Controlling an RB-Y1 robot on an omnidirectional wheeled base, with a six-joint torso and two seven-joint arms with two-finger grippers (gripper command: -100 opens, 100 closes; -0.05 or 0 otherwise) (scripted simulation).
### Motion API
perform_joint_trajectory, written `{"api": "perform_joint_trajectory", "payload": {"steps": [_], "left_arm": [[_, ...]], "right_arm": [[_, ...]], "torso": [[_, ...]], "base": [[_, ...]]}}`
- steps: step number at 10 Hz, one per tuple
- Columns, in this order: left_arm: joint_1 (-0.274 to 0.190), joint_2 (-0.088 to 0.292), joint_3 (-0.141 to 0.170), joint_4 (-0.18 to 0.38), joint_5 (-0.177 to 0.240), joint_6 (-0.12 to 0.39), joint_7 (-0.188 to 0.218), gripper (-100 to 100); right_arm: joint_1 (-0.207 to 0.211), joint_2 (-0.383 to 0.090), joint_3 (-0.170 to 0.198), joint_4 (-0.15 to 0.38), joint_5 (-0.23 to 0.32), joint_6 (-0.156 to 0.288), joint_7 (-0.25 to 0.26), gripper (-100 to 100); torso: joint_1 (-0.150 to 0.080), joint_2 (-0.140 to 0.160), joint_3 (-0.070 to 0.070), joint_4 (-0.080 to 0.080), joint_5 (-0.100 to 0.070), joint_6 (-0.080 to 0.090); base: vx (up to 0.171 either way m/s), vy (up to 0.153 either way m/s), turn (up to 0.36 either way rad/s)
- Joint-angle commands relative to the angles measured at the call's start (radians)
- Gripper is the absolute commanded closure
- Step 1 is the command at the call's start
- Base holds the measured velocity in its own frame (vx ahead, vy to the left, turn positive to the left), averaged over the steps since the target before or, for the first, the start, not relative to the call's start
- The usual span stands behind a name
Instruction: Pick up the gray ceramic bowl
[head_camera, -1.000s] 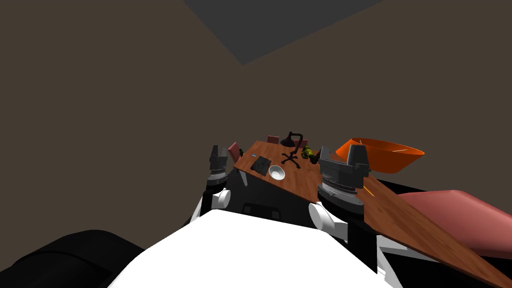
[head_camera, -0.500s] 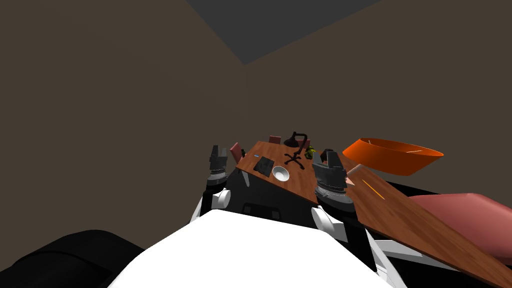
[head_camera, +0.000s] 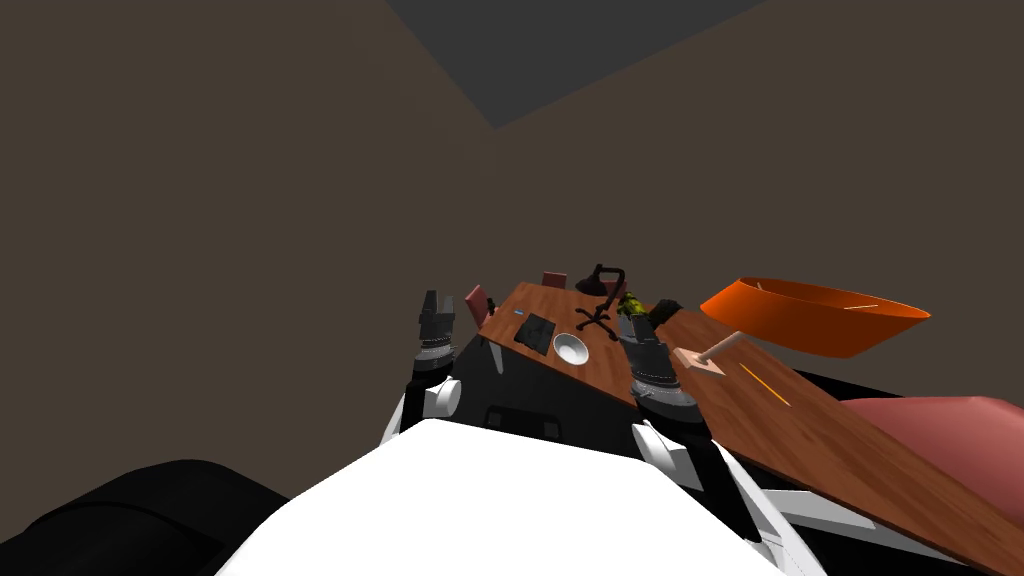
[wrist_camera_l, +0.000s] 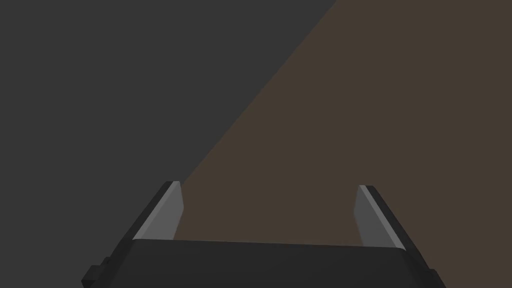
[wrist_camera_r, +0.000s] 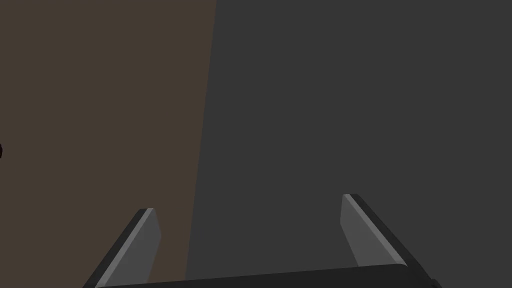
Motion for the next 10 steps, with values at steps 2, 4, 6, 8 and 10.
{"api": "perform_joint_trajectory", "payload": {"steps": [2,4,6,8,10], "left_arm": [[0.000,0.000,0.000,0.000,0.000,0.000,0.000,0],[0.000,0.000,0.000,0.000,0.000,0.000,0.000,0],[0.000,0.000,0.000,0.000,0.000,0.000,0.000,0],[0.000,0.000,0.000,0.000,0.000,0.000,0.000,0],[0.000,0.000,0.000,0.000,0.000,0.000,0.000,0]], "right_arm": [[-0.001,-0.059,-0.005,0.073,0.015,-0.003,0.014,-100],[0.001,-0.099,-0.006,0.123,0.027,-0.008,0.024,-100],[0.002,-0.139,-0.006,0.175,0.040,-0.012,0.035,-100],[0.004,-0.179,-0.004,0.230,0.053,-0.015,0.046,-100],[0.006,-0.219,-0.001,0.286,0.068,-0.017,0.058,-100]], "torso": [[0.003,-0.001,-0.001,0.000,0.001,0.000],[0.001,-0.001,0.000,0.000,0.000,0.000],[0.001,0.000,0.000,0.000,0.000,0.000],[0.001,0.000,0.000,0.000,0.000,0.000],[0.001,-0.001,0.000,0.000,0.000,0.000]], "base": [[0.032,0.119,0.050],[0.010,0.073,0.036],[0.009,0.081,0.047],[0.018,0.083,0.055],[0.022,0.083,0.054]]}}
